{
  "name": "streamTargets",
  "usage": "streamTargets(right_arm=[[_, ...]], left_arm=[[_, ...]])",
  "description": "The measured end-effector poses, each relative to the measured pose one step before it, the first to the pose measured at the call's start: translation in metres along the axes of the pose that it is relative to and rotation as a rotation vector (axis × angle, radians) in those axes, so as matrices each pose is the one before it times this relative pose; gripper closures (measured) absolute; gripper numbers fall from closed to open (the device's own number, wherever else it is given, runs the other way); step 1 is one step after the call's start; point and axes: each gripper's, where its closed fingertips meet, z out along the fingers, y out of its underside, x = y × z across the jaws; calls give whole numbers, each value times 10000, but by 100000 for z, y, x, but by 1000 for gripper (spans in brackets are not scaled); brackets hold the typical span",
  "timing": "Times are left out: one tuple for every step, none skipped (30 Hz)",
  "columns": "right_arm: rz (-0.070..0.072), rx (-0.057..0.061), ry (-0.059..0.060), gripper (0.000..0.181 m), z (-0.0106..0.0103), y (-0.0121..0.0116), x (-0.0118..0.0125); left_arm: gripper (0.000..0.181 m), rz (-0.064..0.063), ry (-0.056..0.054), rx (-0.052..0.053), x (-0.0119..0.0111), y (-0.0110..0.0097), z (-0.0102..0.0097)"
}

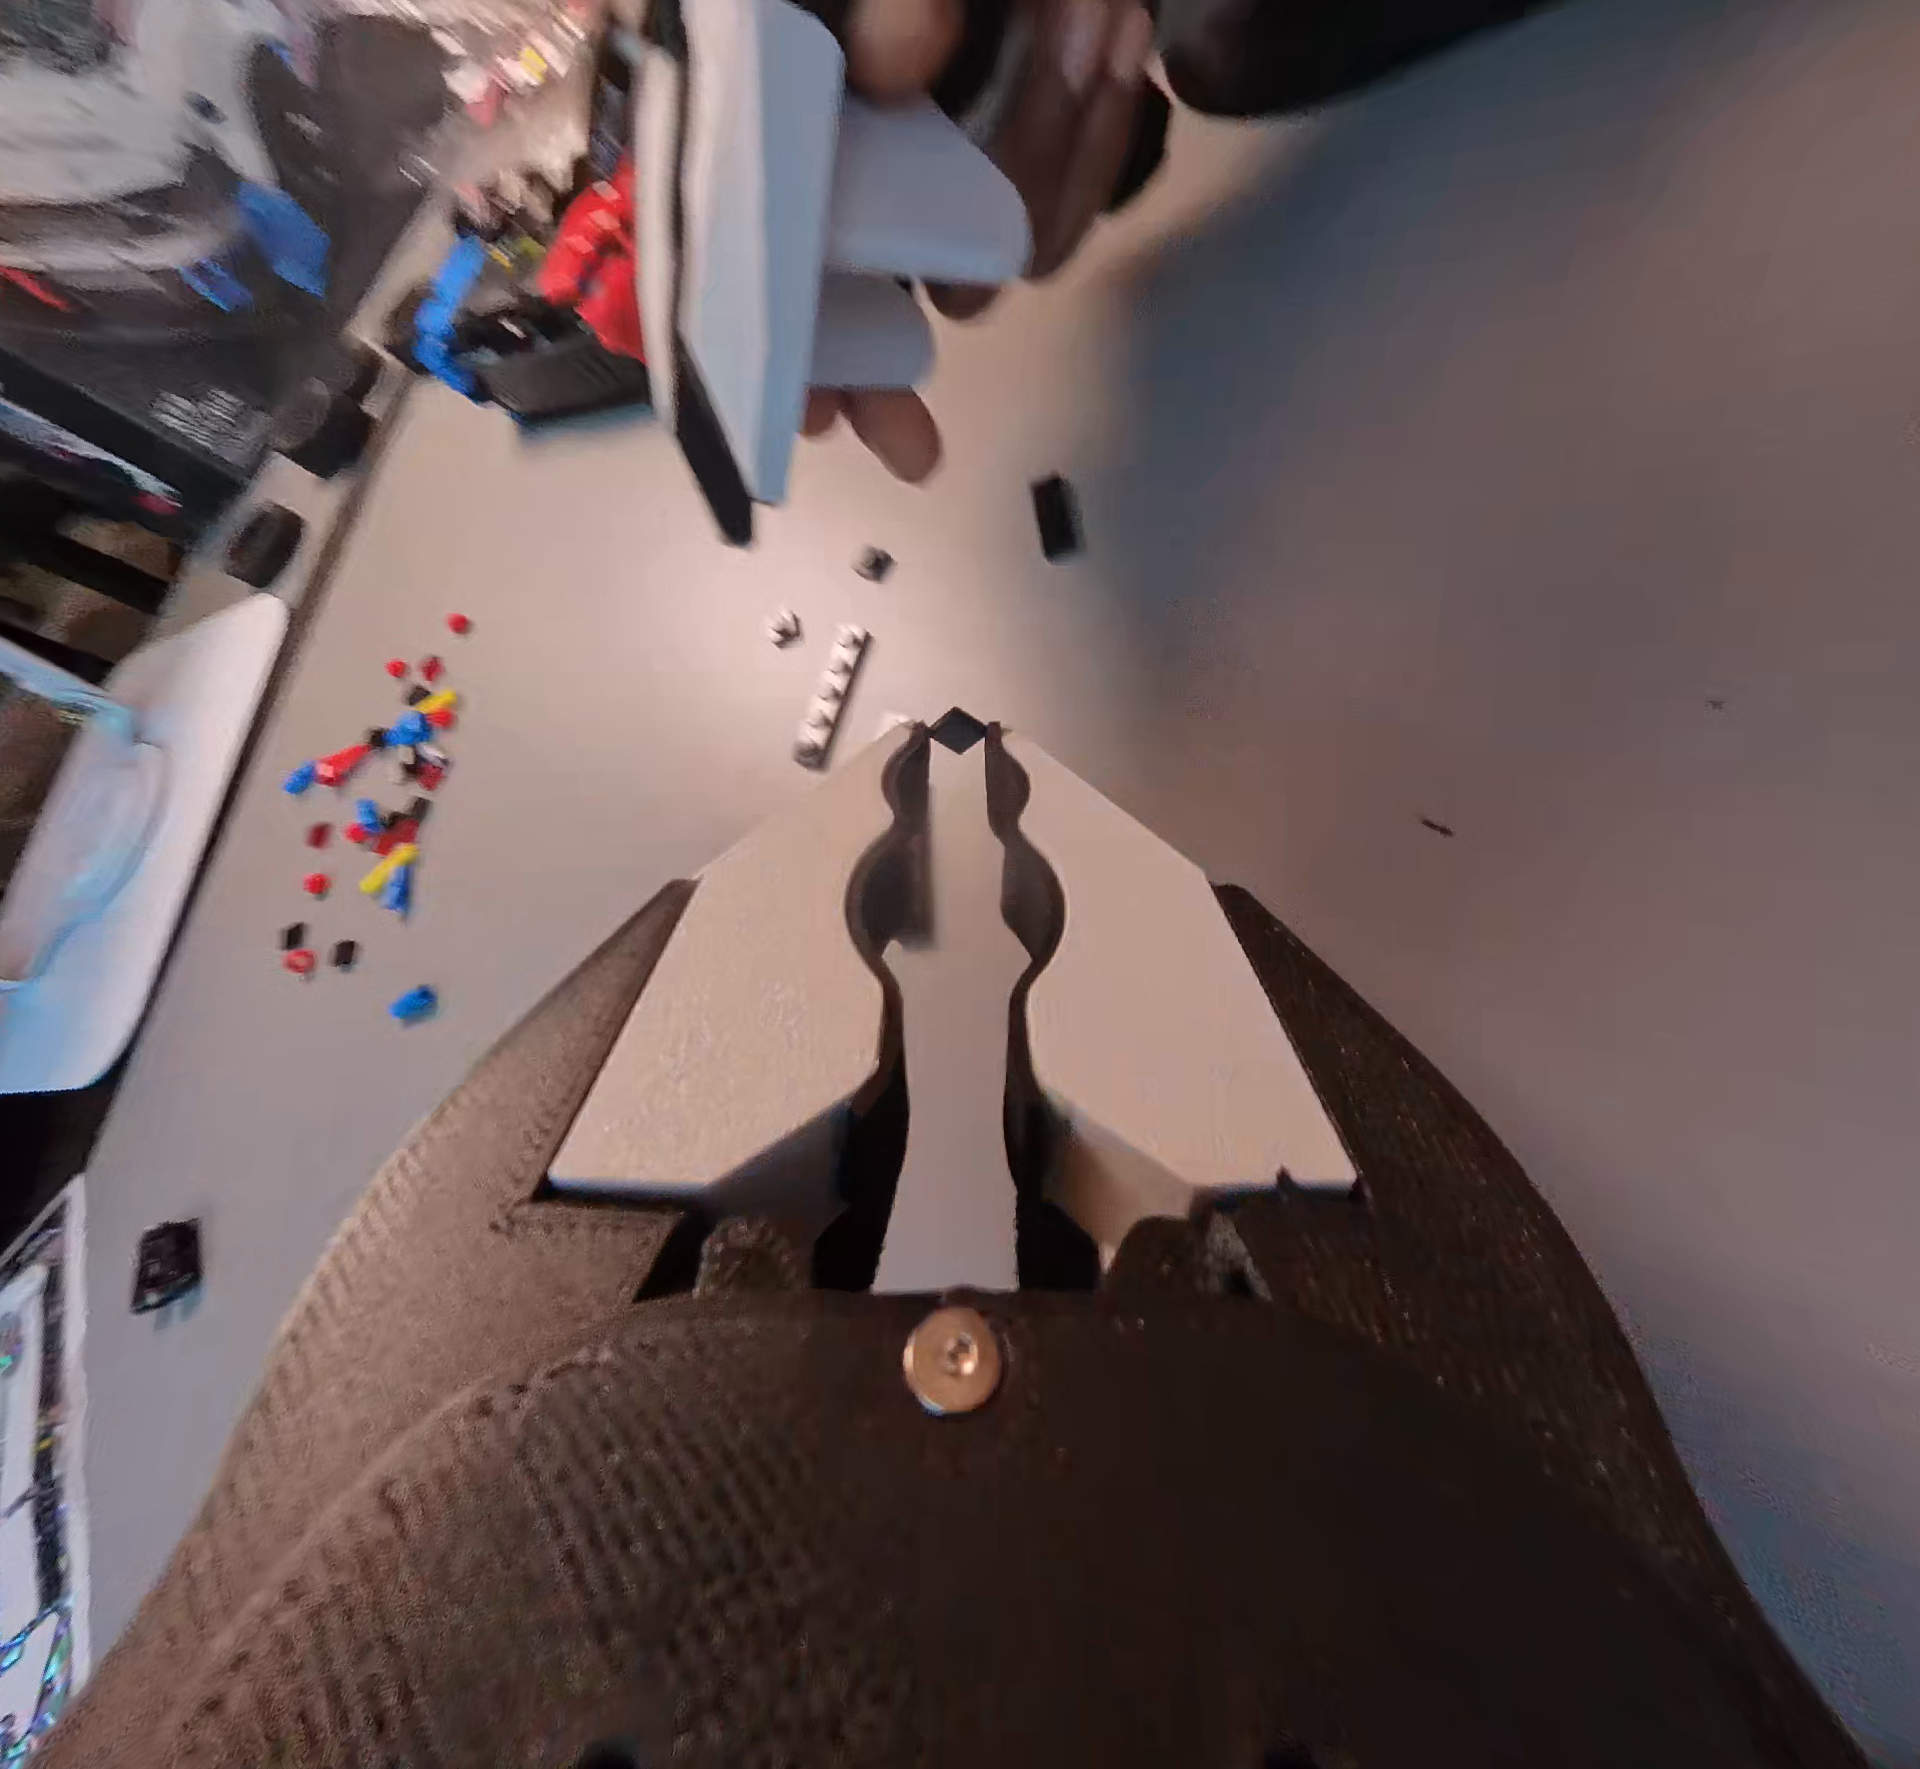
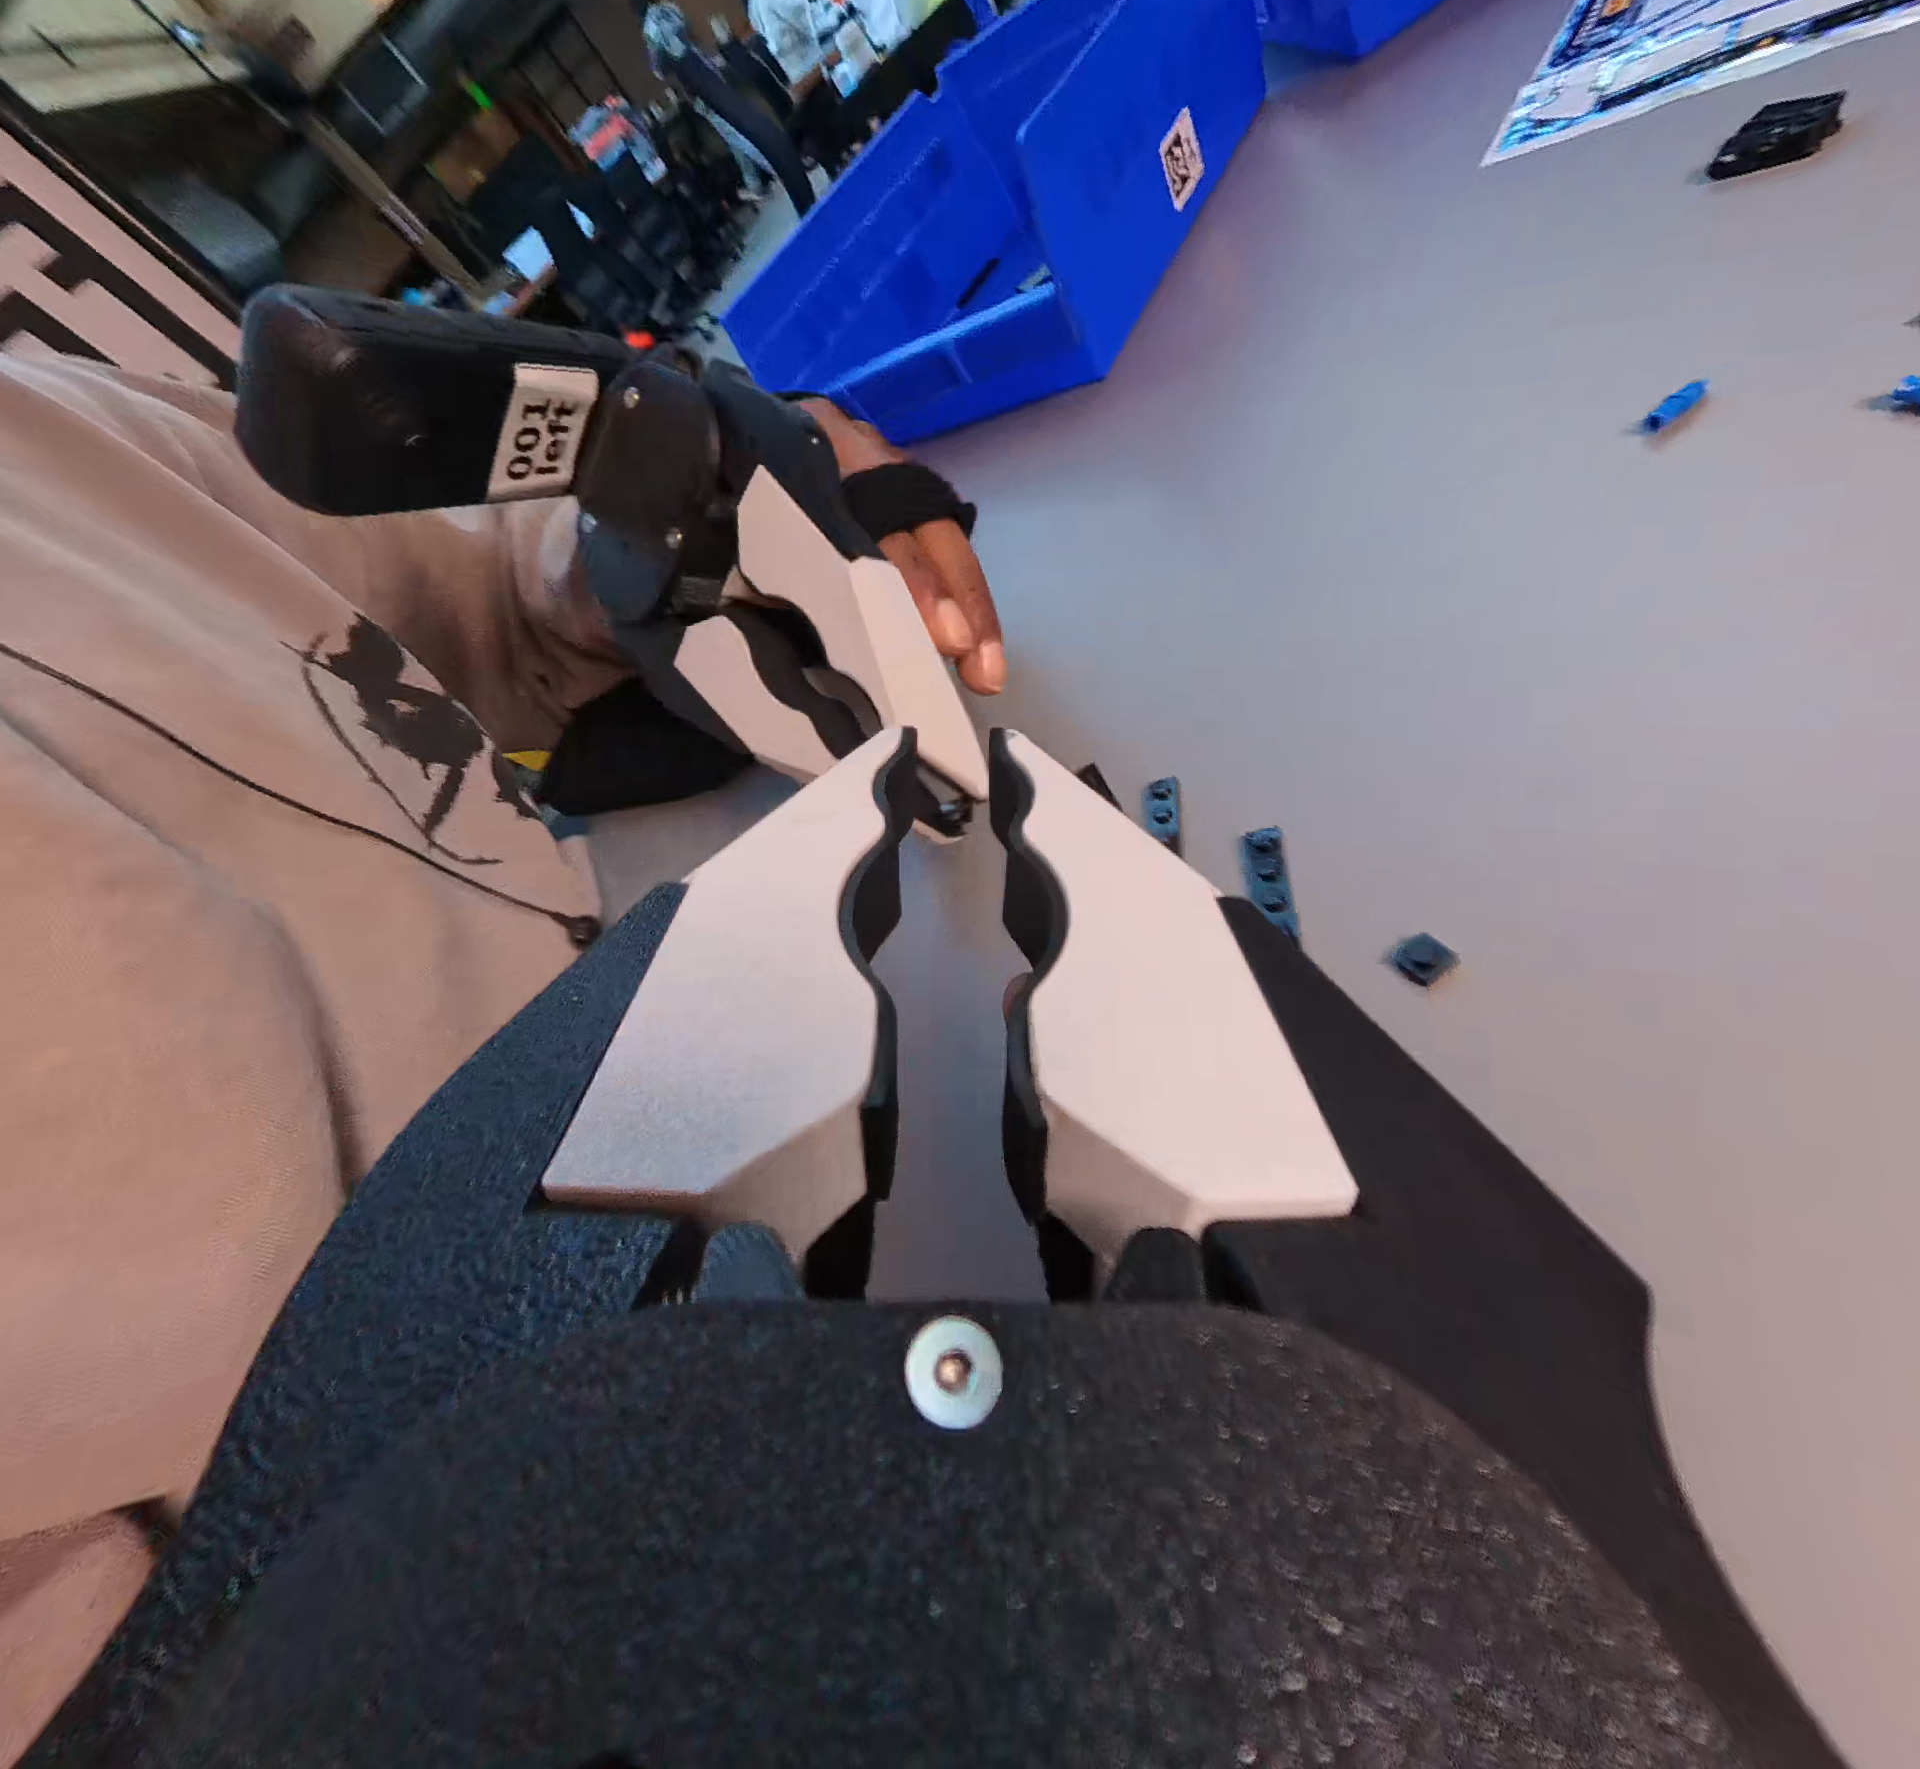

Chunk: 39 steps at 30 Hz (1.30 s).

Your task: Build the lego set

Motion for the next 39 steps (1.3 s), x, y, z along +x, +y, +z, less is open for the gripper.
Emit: streamTargets(right_arm=[[-316, -181, 477, 170, -424, 78, 671], [-287, -66, 319, 170, -362, -26, 450], [-144, 59, 161, 170, -292, -160, 239], [-5, 92, 68, 170, -233, -211, 117], [38, 86, 22, 170, -189, -182, 39], [13, 74, 23, 171, -161, -130, 31], [-24, 39, 60, 170, -165, -67, 41], [-55, -3, 84, 170, -168, 3, 82], [-64, -4, 72, 171, -145, 5, 51], [-39, 30, 52, 170, -154, -56, 32], [-2, 43, 44, 171, -133, -71, 29], [18, 40, 33, 171, -117, -82, 20], [4, 31, 28, 171, -89, -64, 9], [-26, 36, 35, 170, -104, -71, 5], [-36, 28, 47, 171, -90, -67, 4], [-35, 11, 47, 171, -91, -24, 28], [-29, 6, 51, 171, -64, -13, 48], [-25, 4, 44, 171, -60, 7, 44], [-25, 5, 28, 171, -31, 10, 17], [-20, -2, 30, 171, -24, 9, 32], [-37, -15, 63, 171, -3, 9, 57], [-81, -20, 127, 171, -4, 2, 153], [-136, -25, 209, 171, 15, -6, 259], [-196, -40, 307, 171, 45, -53, 415], [-244, -103, 379, 171, 139, -34, 576], [-240, -254, 433, 171, 261, 51, 721], [-269, -365, 409, 171, 407, 65, 743], [-329, -322, 366, 170, 489, -104, 695], [-386, -308, 348, 170, 557, -195, 724], [-423, -354, 314, 170, 611, -213, 753], [-398, -351, 281, 171, 695, -250, 830], [-353, -351, 241, 171, 795, -283, 873], [-330, -405, 129, 171, 916, -195, 832], [-309, -474, -4, 172, 1006, -52, 716], [-321, -476, -26, 173, 1030, 22, 709], [-325, -356, 76, 173, 1039, -54, 852], [-231, -265, 59, 175, 1027, -52, 847], [-78, -327, -60, 174, 1039, 137, 691], [16, -329, -65, 173, 931, 192, 692]], left_arm=[[173, -1, 549, -757, 857, 1107, 464], [173, -7, 278, -537, 399, 761, 410], [173, 12, 365, -469, 463, 580, 300], [173, -144, 213, -110, 74, -77, 63], [173, -203, 255, -144, 48, -63, -5], [173, -181, 239, -205, 3, 53, 30], [173, -170, 236, -217, 21, 156, 89], [173, -187, 203, -75, -48, -23, 45], [172, -234, 217, -96, -21, 26, 41], [172, -267, 192, -105, -82, 30, 32], [171, -243, 117, -65, -144, -15, 21], [170, -207, 112, -57, -92, -24, 36], [169, -157, 147, -37, 52, -52, 46], [169, -93, 153, 22, 143, -122, 45], [167, -73, 84, 29, 78, -107, 64], [166, -53, -23, -13, -53, -9, 66], [165, -22, -18, -40, -30, 53, 25], [163, -18, 12, 37, 43, -39, -72], [162, -49, 0, 122, 42, -123, -191], [161, -90, -25, 189, -28, -166, -299], [161, -128, -32, 220, -82, -140, -390], [161, -168, -92, 234, -231, -77, -460], [160, -219, -211, 293, -479, -64, -522], [160, -299, -337, 375, -773, -81, -584], [157, -402, -554, 530, -1210, -224, -620], [153, -560, -741, 708, -1617, -380, -658], [149, -723, -642, 798, -1586, -480, -604], [146, -858, -503, 851, -1443, -559, -554], [145, -901, -326, 821, -1208, -569, -472], [143, -819, -138, 682, -866, -526, -377], [140, -602, -102, 494, -668, -459, -285], [139, -300, -119, 335, -510, -408, -192], [138, -36, -163, 237, -386, -361, -147], [138, 159, -171, 157, -254, -248, -84], [138, 267, -161, 70, -143, -96, -38], [138, 281, -183, 31, -92, 8, -17], [138, 238, -136, 42, 28, 26, 1], [139, 177, -23, 14, 209, 66, 28], [139, 142, 45, -38, 304, 119, 87]])
